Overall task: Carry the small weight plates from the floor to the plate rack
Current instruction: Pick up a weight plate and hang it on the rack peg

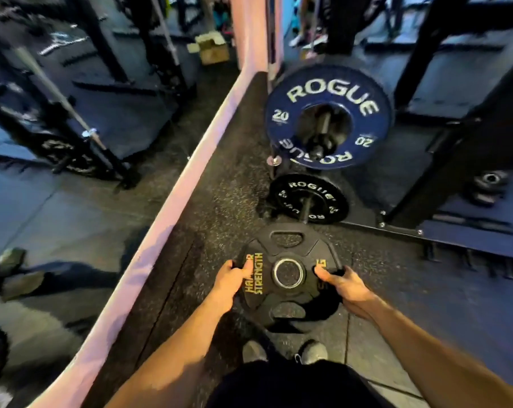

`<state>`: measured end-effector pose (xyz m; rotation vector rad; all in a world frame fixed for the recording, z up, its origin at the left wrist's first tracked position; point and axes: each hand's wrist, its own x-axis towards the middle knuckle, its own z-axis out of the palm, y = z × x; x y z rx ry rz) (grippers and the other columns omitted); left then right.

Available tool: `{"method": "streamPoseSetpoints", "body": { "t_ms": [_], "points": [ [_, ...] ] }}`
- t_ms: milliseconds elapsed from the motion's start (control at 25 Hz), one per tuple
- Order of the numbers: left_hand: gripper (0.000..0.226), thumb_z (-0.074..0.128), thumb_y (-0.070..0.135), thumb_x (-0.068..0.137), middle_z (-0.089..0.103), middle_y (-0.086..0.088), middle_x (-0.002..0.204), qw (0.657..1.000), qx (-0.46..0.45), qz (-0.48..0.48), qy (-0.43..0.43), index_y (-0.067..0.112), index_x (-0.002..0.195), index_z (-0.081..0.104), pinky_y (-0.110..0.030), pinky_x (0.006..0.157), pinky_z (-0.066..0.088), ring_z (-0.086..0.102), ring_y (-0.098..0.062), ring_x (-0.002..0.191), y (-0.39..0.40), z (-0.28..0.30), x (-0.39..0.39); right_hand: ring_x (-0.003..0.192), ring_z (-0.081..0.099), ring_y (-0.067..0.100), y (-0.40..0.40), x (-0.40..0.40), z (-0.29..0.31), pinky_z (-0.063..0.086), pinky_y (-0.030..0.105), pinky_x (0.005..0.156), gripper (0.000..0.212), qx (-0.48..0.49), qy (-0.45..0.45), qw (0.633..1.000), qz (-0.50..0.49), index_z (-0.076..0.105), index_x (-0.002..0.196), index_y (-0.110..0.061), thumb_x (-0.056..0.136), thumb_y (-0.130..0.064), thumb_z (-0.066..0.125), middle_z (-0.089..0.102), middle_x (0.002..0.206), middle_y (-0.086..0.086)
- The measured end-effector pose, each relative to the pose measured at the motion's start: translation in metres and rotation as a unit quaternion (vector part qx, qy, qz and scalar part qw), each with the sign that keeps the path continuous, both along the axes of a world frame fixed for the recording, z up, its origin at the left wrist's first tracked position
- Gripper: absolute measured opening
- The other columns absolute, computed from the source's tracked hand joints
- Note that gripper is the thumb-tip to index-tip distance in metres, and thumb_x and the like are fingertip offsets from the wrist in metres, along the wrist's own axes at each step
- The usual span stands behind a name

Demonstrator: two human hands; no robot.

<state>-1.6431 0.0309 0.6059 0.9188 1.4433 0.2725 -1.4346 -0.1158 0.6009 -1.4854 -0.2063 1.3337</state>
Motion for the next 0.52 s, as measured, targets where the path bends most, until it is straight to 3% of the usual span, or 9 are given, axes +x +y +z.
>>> {"method": "streamPoseSetpoints", "body": {
  "t_ms": [80, 200, 280, 400, 520],
  "points": [
    [0.069, 0.070, 0.033, 0.086, 0.059, -0.008, 0.134, 0.999, 0.000, -0.030, -0.020, 0.012, 0.145, 0.040, -0.033, 0.084, 0.052, 0.061, -0.023, 0.112, 0.019, 0.008, 0.024, 0.068, 0.066, 0.022, 0.000, 0.010, 0.015, 0.054, 0.029, 0.067, 0.019, 0.006, -0.007, 0.999, -0.042, 0.069, 0.087, -0.001, 0.077, -0.016, 0.076, 0.070, 0.075, 0.009],
    [0.066, 0.067, 0.035, 0.089, 0.051, -0.006, 0.143, 0.994, 0.030, -0.078, -0.070, 0.014, 0.145, 0.038, -0.037, 0.096, 0.047, 0.056, -0.023, 0.119, 0.042, 0.035, 0.060, 0.069, 0.068, 0.022, 0.007, 0.033, 0.049, 0.055, 0.037, 0.076, 0.015, 0.032, -0.038, 0.993, -0.105, 0.070, 0.090, 0.000, 0.081, -0.011, 0.073, 0.073, 0.078, 0.008],
    [0.080, 0.066, 0.038, 0.089, 0.036, -0.004, 0.154, 0.989, 0.065, -0.091, -0.095, 0.016, 0.152, 0.023, -0.040, 0.109, 0.036, 0.043, -0.024, 0.134, 0.058, 0.058, 0.084, 0.076, 0.071, 0.022, 0.018, 0.050, 0.075, 0.056, 0.038, 0.081, 0.017, 0.063, -0.060, 0.988, -0.125, 0.070, 0.098, -0.001, 0.083, -0.008, 0.071, 0.076, 0.086, 0.009],
    [0.081, 0.064, 0.035, 0.092, 0.027, -0.004, 0.158, 0.980, 0.118, -0.095, -0.127, 0.015, 0.154, 0.018, -0.036, 0.111, 0.029, 0.032, -0.023, 0.142, 0.081, 0.099, 0.117, 0.091, 0.069, 0.030, 0.037, 0.076, 0.116, 0.054, 0.045, 0.091, 0.026, 0.108, -0.078, 0.982, -0.131, 0.065, 0.105, 0.000, 0.082, -0.011, 0.072, 0.073, 0.101, 0.017],
    [0.079, 0.064, 0.036, 0.091, 0.025, -0.003, 0.159, 0.967, 0.170, -0.109, -0.156, 0.015, 0.154, 0.021, -0.034, 0.110, 0.032, 0.031, -0.023, 0.142, 0.104, 0.149, 0.146, 0.091, 0.068, 0.030, 0.057, 0.103, 0.159, 0.052, 0.049, 0.092, 0.030, 0.137, -0.102, 0.972, -0.162, 0.058, 0.102, -0.003, 0.080, -0.014, 0.074, 0.071, 0.098, 0.015]
  ]
}}
